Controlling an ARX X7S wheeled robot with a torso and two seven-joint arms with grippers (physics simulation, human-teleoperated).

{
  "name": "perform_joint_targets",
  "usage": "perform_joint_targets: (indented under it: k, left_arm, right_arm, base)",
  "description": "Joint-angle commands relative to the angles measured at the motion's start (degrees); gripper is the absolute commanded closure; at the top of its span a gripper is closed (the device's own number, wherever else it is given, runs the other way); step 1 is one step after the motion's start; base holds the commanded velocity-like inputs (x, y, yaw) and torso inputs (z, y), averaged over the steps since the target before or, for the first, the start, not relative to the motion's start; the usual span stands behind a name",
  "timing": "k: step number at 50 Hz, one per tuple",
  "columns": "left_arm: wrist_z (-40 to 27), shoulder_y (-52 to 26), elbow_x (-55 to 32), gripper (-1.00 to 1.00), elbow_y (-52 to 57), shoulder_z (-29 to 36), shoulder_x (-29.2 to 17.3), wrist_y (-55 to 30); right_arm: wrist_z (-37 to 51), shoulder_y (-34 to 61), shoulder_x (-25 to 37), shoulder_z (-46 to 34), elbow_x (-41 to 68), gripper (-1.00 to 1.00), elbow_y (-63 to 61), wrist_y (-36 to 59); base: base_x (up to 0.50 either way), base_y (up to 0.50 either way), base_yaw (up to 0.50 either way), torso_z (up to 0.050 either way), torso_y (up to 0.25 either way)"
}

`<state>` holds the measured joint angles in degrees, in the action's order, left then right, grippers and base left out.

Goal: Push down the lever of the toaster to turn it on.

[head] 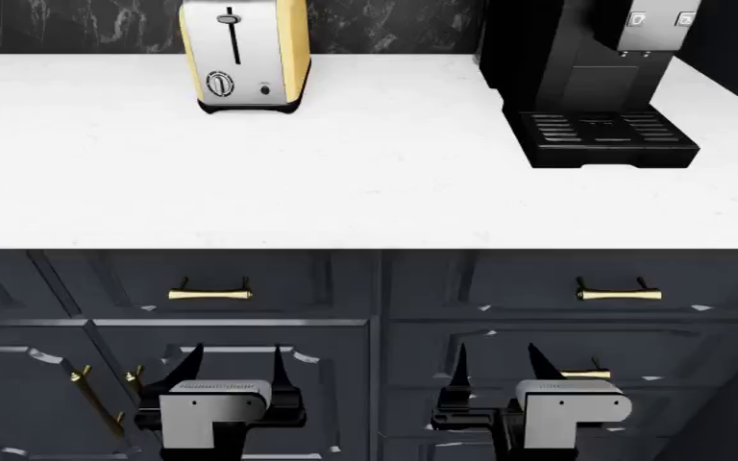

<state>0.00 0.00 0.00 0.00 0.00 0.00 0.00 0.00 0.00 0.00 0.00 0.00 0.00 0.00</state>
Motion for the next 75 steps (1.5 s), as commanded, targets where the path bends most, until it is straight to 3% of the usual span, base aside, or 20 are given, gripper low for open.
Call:
perform_joint_targets:
  k: [1,15,20,26,32,39,46,56,65,75]
  left_arm:
    - [-1.0,0.1,-0.7,-1.00,0.2,1.2,-1.0,0.1]
    - [-3.0,0.5,-2.5,-1.00,1.8,3.9,-3.2,-0.5]
    - [-4.2,0.4,-2.3,-1.00,7.4,4.1,-4.2,-4.3]
    - [-3.7,-1.5,-4.1,-1.00,21.3,3.7,-6.6,-17.1]
    - [-3.8,-5.6,-6.4,-1.00,30.6,3.0,-7.8,-29.6]
    - [-5.0,-11.8,-8.4,-1.00,38.1,1.5,-8.3,-39.5]
    - [-4.4,-20.9,-14.7,-1.00,47.1,-3.4,-9.2,-54.6]
    - [-3.9,-36.7,-20.7,-1.00,45.9,-8.8,-9.1,-69.0]
    - [-3.2,-45.0,-21.1,-1.00,38.2,-8.9,-11.2,-71.4]
    - [-3.2,-48.2,-19.8,-1.00,33.3,-7.8,-12.6,-68.3]
  right_arm:
    - [1.3,0.0,0.9,-1.2,0.8,-1.00,-0.4,0.7]
    - [5.1,0.0,3.2,-3.8,1.1,-1.00,-3.3,5.3]
    - [6.0,0.5,4.1,-4.0,1.2,-1.00,-9.8,13.4]
    - [2.9,2.4,7.7,-4.1,3.2,-1.00,-25.6,29.3]
    - [2.4,6.1,9.0,-2.1,5.8,-1.00,-35.1,38.0]
    - [2.1,13.6,10.0,0.0,8.7,-1.00,-41.0,49.7]
    - [1.2,24.0,9.9,3.7,13.5,-1.00,-45.1,64.1]
    - [0.8,40.4,9.7,6.7,17.3,-1.00,-43.3,80.5]
    - [1.4,49.4,10.2,6.8,17.3,-1.00,-38.4,82.4]
    - [1.8,55.8,10.6,7.5,16.7,-1.00,-31.9,81.1]
  base:
    - [0.00,0.00,0.00,0.000,0.000]
    - [0.00,0.00,0.00,0.000,0.000]
    - [0.00,0.00,0.00,0.000,0.000]
    - [0.00,0.00,0.00,0.000,0.000]
    - [0.00,0.00,0.00,0.000,0.000]
    - [0.00,0.00,0.00,0.000,0.000]
    - [0.00,0.00,0.00,0.000,0.000]
    - [0.00,0.00,0.00,0.000,0.000]
    - [0.00,0.00,0.00,0.000,0.000]
    - [0.00,0.00,0.00,0.000,0.000]
